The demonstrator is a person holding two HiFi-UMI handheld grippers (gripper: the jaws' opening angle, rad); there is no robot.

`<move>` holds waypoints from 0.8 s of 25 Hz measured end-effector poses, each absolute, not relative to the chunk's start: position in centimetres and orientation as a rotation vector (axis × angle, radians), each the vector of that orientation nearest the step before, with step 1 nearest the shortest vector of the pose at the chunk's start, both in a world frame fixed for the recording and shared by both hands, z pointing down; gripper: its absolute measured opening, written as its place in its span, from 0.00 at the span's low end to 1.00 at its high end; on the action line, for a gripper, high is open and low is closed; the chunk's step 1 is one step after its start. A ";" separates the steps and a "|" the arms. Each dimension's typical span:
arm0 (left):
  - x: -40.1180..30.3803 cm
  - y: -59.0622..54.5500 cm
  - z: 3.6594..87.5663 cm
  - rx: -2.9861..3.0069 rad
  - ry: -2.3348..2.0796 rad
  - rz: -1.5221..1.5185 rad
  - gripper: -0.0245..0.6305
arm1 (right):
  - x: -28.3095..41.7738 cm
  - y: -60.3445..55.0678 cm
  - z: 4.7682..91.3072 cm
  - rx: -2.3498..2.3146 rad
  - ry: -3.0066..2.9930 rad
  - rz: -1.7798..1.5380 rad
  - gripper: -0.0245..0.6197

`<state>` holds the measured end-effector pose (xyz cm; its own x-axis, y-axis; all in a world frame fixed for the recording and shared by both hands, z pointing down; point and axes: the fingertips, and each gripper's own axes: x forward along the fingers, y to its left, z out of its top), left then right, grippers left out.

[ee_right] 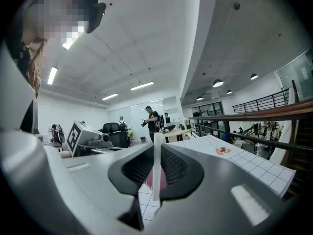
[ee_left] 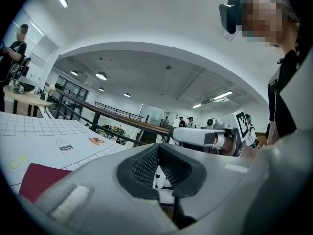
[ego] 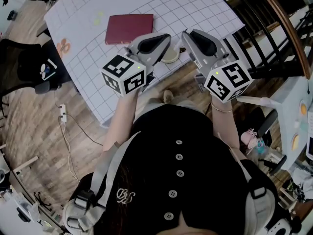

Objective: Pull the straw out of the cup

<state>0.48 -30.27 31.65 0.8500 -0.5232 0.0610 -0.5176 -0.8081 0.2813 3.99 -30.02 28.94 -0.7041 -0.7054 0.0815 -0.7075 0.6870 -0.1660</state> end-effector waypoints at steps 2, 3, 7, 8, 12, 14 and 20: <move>0.4 -30.3 31.7 2.735 -0.797 -0.032 0.03 | 3.9 -30.1 29.0 1.203 -2.877 0.293 0.10; 0.4 -30.3 31.7 2.734 -0.797 -0.030 0.03 | 3.9 -30.1 28.9 1.200 -2.880 0.294 0.10; 0.5 -30.3 31.9 2.726 -0.780 -0.016 0.03 | 3.6 -30.0 28.6 1.179 -2.898 0.288 0.10; 0.5 -30.3 31.9 2.725 -0.776 -0.019 0.03 | 3.6 -29.9 28.6 1.176 -2.898 0.283 0.10; 0.3 -30.3 31.9 2.724 -0.780 -0.027 0.03 | 3.5 -29.9 28.9 1.166 -2.895 0.282 0.10; 0.2 -30.4 32.0 2.719 -0.778 -0.028 0.03 | 3.4 -29.9 28.9 1.155 -2.895 0.289 0.10; 0.0 -30.3 32.2 2.709 -0.778 -0.032 0.03 | 3.1 -29.9 29.2 1.136 -2.886 0.294 0.10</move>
